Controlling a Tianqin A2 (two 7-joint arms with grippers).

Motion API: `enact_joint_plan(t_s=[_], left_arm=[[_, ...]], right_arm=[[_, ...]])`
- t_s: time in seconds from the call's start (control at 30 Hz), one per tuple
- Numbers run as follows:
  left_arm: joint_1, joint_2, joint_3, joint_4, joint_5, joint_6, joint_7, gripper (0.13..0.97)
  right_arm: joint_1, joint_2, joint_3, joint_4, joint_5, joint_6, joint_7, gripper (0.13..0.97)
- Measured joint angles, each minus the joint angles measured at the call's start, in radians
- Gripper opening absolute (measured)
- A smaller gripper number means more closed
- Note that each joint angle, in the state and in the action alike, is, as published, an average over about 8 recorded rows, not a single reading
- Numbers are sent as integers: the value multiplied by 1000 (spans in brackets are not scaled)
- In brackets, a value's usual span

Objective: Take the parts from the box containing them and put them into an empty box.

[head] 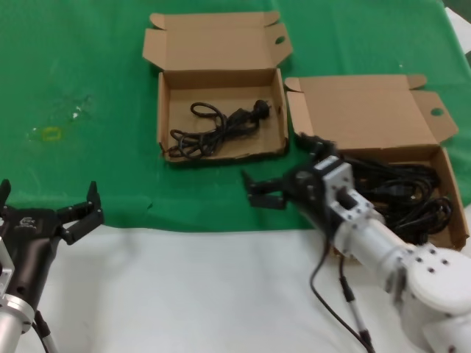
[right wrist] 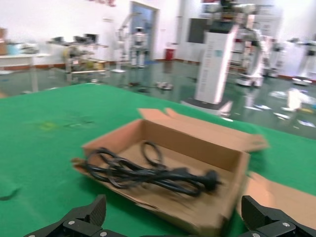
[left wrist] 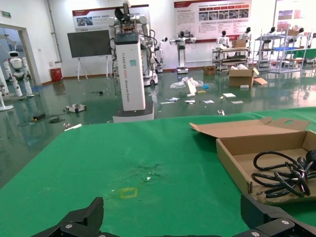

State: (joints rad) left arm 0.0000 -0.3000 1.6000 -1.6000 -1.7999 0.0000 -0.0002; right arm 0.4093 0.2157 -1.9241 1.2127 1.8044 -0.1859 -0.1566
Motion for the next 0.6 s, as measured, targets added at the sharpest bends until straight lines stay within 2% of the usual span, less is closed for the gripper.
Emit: enact_joint_plan(t_s=[0.6], left_arm=[[0,0,0,0,0,0,0,966]], right_arm=[[-333,69,263,315,-4,151,127,966]])
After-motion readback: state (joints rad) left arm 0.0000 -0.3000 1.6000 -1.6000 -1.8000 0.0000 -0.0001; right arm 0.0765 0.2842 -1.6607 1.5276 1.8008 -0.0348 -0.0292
